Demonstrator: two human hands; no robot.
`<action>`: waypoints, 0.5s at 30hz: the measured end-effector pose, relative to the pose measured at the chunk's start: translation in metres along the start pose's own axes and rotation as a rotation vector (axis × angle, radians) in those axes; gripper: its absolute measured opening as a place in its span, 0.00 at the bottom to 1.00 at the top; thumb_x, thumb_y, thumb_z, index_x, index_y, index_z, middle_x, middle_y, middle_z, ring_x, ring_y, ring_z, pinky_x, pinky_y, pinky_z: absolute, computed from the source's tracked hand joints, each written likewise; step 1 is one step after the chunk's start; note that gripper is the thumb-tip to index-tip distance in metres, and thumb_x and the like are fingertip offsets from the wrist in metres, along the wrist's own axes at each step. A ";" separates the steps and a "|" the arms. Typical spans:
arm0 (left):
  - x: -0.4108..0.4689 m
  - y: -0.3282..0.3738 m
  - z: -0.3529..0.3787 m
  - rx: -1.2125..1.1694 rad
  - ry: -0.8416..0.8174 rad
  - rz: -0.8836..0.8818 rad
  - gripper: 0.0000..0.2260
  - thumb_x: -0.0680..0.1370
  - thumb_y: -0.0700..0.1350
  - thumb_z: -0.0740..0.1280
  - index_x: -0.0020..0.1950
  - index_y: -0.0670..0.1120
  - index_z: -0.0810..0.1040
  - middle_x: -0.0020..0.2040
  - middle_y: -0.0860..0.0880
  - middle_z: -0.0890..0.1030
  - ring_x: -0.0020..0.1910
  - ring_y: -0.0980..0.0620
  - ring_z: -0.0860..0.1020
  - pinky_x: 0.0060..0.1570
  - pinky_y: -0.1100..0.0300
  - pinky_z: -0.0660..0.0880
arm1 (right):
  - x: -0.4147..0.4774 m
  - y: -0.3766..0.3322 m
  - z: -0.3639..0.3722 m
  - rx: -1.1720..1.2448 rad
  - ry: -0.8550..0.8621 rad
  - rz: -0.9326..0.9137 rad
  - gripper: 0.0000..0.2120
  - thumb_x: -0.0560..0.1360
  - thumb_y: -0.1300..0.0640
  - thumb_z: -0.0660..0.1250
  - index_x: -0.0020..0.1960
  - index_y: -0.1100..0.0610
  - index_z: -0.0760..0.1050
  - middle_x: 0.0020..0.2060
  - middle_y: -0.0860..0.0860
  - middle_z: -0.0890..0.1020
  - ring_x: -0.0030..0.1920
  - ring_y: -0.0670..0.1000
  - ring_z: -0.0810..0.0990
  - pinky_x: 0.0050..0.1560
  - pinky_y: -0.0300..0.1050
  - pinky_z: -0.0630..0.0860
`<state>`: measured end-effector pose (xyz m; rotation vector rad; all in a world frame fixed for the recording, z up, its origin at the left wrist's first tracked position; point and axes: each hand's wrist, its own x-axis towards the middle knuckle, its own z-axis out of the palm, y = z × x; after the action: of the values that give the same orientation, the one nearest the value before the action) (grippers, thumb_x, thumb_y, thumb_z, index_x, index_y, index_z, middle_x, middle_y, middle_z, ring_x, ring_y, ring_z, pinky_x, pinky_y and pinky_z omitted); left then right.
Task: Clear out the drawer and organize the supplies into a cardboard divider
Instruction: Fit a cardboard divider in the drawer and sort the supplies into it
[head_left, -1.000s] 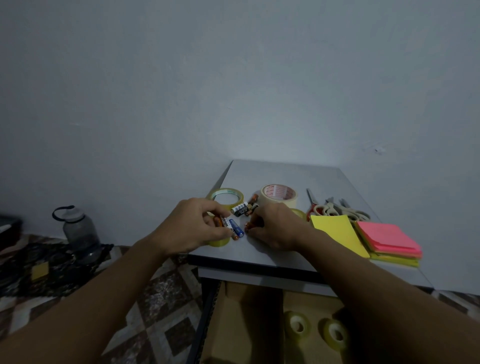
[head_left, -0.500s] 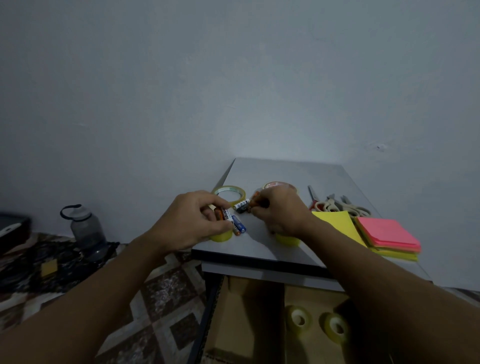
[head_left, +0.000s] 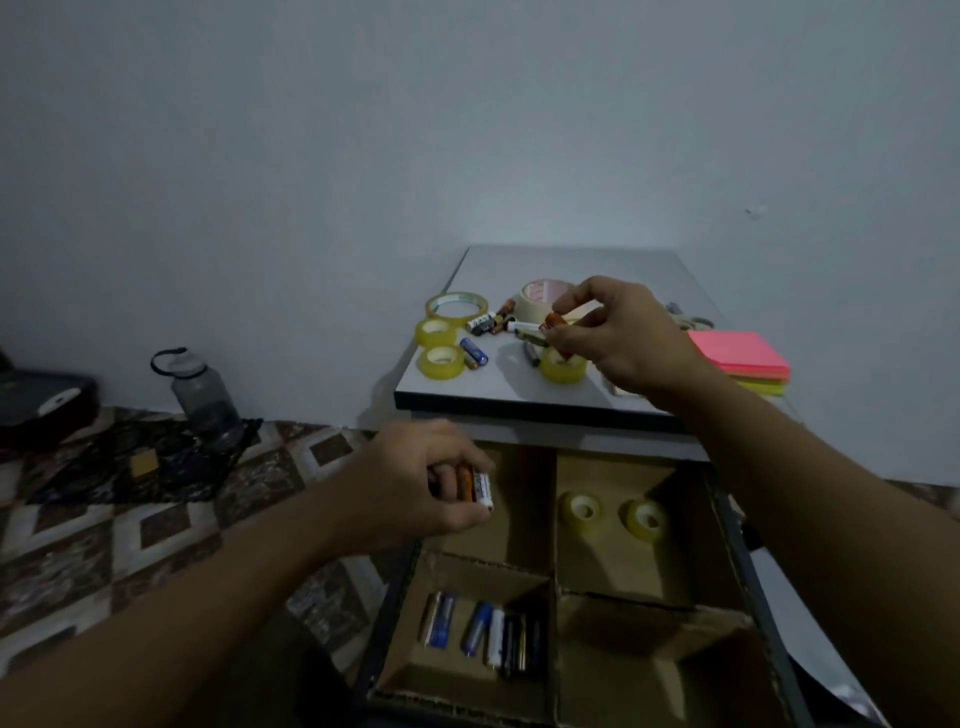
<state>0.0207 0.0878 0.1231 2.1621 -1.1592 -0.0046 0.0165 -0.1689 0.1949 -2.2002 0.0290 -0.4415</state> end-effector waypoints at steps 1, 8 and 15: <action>-0.008 0.001 0.010 0.030 -0.063 0.014 0.16 0.72 0.51 0.77 0.58 0.53 0.81 0.52 0.58 0.79 0.44 0.56 0.81 0.44 0.61 0.80 | -0.007 0.001 -0.002 0.022 0.001 0.012 0.10 0.74 0.58 0.74 0.53 0.58 0.77 0.39 0.56 0.85 0.24 0.39 0.75 0.26 0.34 0.68; -0.036 -0.003 0.063 0.268 -0.484 -0.069 0.18 0.75 0.59 0.69 0.64 0.56 0.77 0.54 0.60 0.74 0.46 0.63 0.70 0.49 0.62 0.73 | -0.056 0.013 -0.001 0.073 0.003 0.056 0.09 0.73 0.57 0.75 0.50 0.57 0.78 0.37 0.55 0.85 0.32 0.46 0.81 0.35 0.43 0.78; -0.030 -0.007 0.085 0.541 -0.693 -0.044 0.18 0.78 0.55 0.68 0.63 0.47 0.78 0.59 0.47 0.78 0.58 0.48 0.75 0.56 0.55 0.73 | -0.080 0.016 0.004 0.065 -0.052 0.066 0.07 0.75 0.55 0.72 0.51 0.55 0.77 0.36 0.51 0.85 0.36 0.45 0.83 0.36 0.41 0.75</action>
<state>-0.0182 0.0652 0.0446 2.7727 -1.6294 -0.5583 -0.0553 -0.1618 0.1562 -2.1390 0.0588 -0.3439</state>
